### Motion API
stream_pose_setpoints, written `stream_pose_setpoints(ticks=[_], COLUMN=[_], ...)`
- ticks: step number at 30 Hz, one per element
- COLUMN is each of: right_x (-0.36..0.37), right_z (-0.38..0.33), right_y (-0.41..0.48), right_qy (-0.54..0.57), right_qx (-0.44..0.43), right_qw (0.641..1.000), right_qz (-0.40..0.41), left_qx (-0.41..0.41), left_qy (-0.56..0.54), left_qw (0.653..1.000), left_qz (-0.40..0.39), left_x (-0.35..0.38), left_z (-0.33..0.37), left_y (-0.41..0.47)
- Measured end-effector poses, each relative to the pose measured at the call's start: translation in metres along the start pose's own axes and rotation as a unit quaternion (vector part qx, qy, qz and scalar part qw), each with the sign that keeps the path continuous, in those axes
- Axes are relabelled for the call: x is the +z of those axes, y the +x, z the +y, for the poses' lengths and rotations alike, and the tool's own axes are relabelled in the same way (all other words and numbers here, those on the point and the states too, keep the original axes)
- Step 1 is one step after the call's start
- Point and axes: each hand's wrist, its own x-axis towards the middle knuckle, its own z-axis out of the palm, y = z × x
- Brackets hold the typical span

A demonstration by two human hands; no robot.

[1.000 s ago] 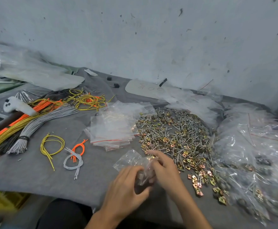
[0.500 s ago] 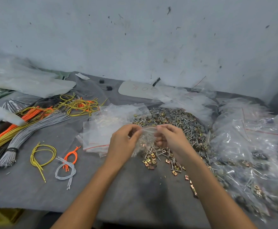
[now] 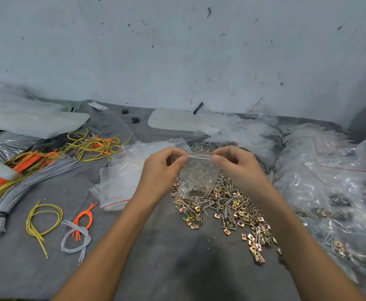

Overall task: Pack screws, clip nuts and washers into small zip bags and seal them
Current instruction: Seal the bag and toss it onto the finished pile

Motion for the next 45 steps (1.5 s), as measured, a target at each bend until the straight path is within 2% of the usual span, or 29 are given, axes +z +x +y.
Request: stream_pose_setpoints(ticks=[2,3,6,8,16,35,45], right_x=[-0.006,-0.007,-0.004,-0.001,-0.003,0.011,-0.013], right_z=[-0.004,-0.008,-0.021,-0.025,-0.024,-0.004,0.019], right_y=[0.002,0.003,0.002,0.000,-0.011,-0.030,-0.043], right_qy=[-0.133,-0.161,-0.187,-0.209,-0.232,-0.214,-0.188], right_qx=[-0.055,-0.082,-0.139,-0.167,-0.209,-0.206,-0.177], right_qw=[0.990,0.984,0.970,0.960,0.949,0.955,0.966], right_qz=[0.004,-0.007,-0.070,-0.085,-0.038,-0.018,0.006], left_qx=[0.019,0.033,0.061,0.067,0.067,0.064,0.057], left_qy=[0.014,0.025,0.041,0.037,-0.020,0.037,0.049], left_qw=[1.000,0.999,0.997,0.996,0.995,0.993,0.994], left_qz=[-0.016,-0.022,-0.034,-0.042,-0.067,-0.092,-0.084], left_x=[0.003,0.004,0.009,0.010,0.008,0.014,-0.004], left_z=[0.004,0.007,0.012,0.014,0.015,0.006,0.003], left_y=[-0.003,-0.005,-0.010,-0.013,-0.015,-0.036,-0.041])
